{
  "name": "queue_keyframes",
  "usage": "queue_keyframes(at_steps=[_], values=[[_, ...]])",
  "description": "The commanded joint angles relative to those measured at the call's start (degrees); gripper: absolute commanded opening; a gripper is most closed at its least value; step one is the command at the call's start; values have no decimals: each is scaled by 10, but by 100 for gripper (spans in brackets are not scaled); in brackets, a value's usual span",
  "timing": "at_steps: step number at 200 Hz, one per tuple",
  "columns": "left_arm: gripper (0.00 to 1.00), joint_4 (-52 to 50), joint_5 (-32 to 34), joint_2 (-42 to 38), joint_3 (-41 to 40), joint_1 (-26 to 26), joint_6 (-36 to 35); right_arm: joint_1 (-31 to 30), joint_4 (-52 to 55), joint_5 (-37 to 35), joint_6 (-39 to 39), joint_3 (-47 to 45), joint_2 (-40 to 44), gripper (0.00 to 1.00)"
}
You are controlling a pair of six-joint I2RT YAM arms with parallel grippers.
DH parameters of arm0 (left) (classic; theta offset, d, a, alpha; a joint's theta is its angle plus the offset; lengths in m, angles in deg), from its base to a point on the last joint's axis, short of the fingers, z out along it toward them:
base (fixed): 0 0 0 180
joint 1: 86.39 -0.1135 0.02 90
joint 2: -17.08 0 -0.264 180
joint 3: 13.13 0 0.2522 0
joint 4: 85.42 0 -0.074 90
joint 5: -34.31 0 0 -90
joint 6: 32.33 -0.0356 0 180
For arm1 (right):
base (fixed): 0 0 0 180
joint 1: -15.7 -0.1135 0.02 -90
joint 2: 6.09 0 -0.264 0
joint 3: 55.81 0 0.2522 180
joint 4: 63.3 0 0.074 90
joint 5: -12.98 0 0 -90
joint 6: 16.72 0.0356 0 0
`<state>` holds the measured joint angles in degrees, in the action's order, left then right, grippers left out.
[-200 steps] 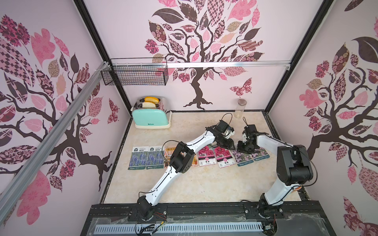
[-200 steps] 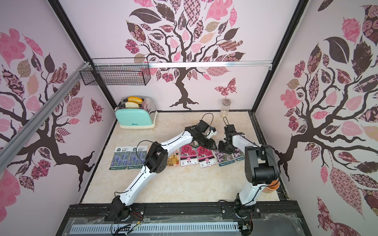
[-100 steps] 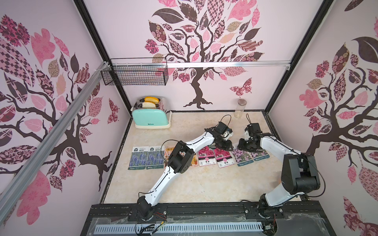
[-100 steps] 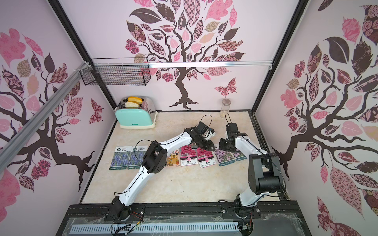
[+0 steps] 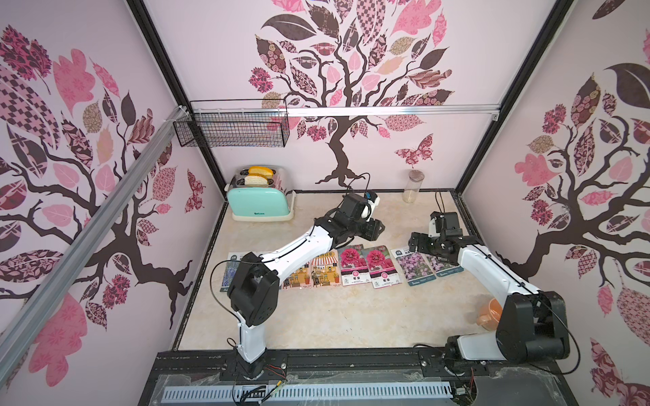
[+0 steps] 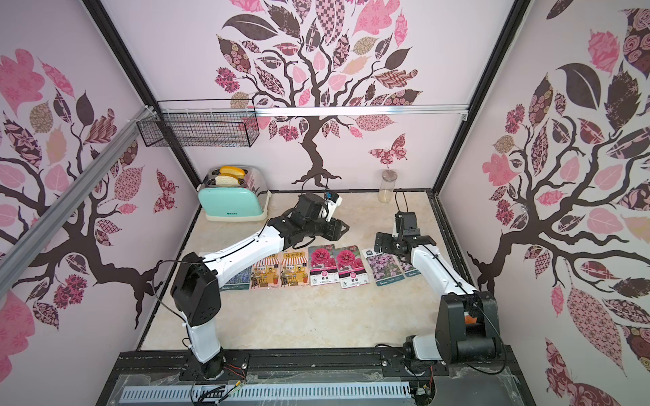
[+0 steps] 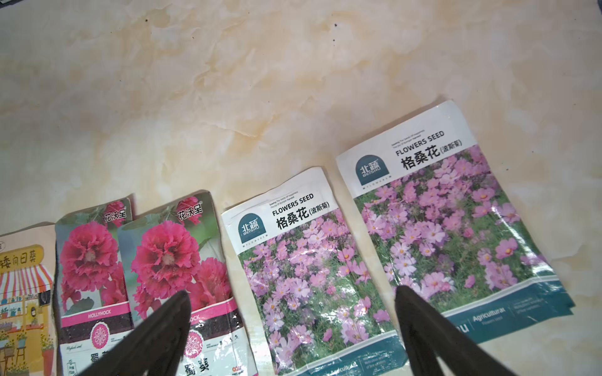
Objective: Arrange the seed packets in a row
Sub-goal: Adjust the seed packet at the center of the board.
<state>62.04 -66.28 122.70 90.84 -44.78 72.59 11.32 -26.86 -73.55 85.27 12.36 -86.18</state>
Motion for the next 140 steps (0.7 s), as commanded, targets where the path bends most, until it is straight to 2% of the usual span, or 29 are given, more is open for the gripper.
queue_keyframes(at_steps=[1,13,33,59,79,92,111,140], values=[[52,-45,29,-2,-43,-17,10,-3,-9,68,-11,13,-12,99],[49,-47,49,-9,-74,-29,23,-4,-16,127,-13,13,-25,99],[47,-43,79,-34,-138,-48,41,-20,-25,183,-16,11,-32,99],[46,-13,127,-106,-252,-77,82,-35,-10,264,-20,9,-48,99],[49,32,162,-187,-353,-104,122,-62,-34,281,-3,-10,-60,99],[50,34,192,-239,-400,-118,134,-75,-52,296,12,-18,-74,91],[51,34,245,-316,-459,-130,136,-98,-77,293,20,-28,-89,88],[56,28,310,-419,-523,-139,145,-122,-104,302,38,-32,-114,90]])
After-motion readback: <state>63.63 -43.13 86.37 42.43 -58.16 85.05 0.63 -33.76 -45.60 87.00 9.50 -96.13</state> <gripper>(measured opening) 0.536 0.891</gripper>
